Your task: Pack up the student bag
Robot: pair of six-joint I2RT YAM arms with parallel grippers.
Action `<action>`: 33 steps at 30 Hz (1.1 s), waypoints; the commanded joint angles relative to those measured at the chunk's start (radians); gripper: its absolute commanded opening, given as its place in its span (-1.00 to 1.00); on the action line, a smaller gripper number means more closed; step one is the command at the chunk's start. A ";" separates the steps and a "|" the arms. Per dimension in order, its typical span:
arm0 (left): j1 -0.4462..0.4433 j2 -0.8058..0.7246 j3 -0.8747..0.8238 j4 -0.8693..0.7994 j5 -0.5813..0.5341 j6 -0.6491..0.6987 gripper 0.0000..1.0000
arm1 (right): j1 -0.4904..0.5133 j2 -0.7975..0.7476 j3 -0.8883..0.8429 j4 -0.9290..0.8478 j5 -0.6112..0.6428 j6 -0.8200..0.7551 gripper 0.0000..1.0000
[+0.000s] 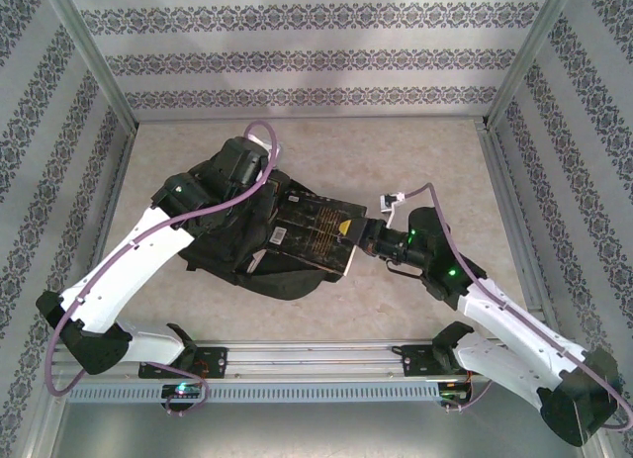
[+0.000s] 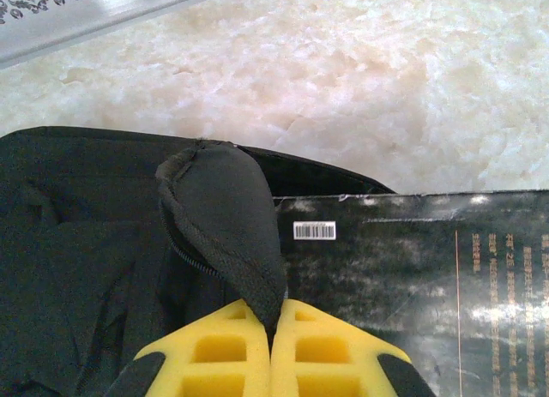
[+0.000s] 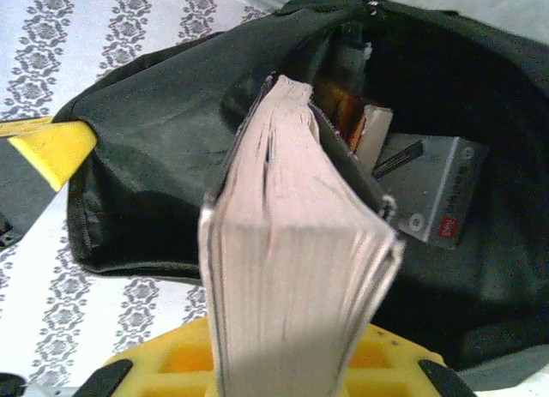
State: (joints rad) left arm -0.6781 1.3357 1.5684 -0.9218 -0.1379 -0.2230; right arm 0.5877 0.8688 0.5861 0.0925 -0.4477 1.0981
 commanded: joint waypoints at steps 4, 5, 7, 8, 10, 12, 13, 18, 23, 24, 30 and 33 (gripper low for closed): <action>0.023 -0.035 0.078 0.065 0.023 0.007 -1.00 | 0.021 0.014 -0.032 0.222 -0.033 0.146 -1.00; 0.023 -0.033 0.087 0.064 0.022 0.007 -1.00 | 0.021 0.015 -0.049 0.243 -0.021 0.173 -1.00; 0.025 -0.026 0.105 0.058 0.021 0.007 -1.00 | 0.022 0.015 -0.073 0.273 0.000 0.208 -1.00; 0.026 -0.025 0.112 0.058 0.021 0.007 -1.00 | 0.024 0.018 -0.082 0.282 0.010 0.221 -1.00; 0.026 -0.023 0.127 0.057 0.030 0.005 -1.00 | 0.032 0.027 -0.097 0.307 0.028 0.240 -1.00; 0.026 -0.017 0.142 0.054 0.040 0.002 -1.00 | 0.046 0.048 -0.100 0.328 0.038 0.244 -1.00; 0.026 -0.015 0.148 0.051 0.043 0.001 -1.00 | 0.052 0.058 -0.097 0.335 0.040 0.244 -1.00; 0.026 0.005 0.165 0.050 0.075 -0.010 -1.00 | 0.084 0.139 -0.054 0.384 0.049 0.209 -1.00; 0.025 0.016 0.171 0.067 0.122 -0.034 -1.00 | 0.102 0.250 0.007 0.424 0.059 0.170 -1.00; 0.026 0.016 0.171 0.074 0.134 -0.040 -1.00 | 0.107 0.276 0.019 0.439 0.066 0.163 -1.00; 0.028 0.026 0.171 0.104 0.162 -0.074 -1.00 | 0.146 0.475 0.141 0.491 0.130 0.118 -1.00; 0.029 0.030 0.166 0.128 0.163 -0.089 -1.00 | 0.175 0.604 0.243 0.501 0.127 0.100 -1.00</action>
State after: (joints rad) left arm -0.6586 1.3788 1.6752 -0.9581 -0.0021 -0.2779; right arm 0.7376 1.4048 0.7269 0.4671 -0.3439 1.2434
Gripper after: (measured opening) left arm 0.061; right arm 0.163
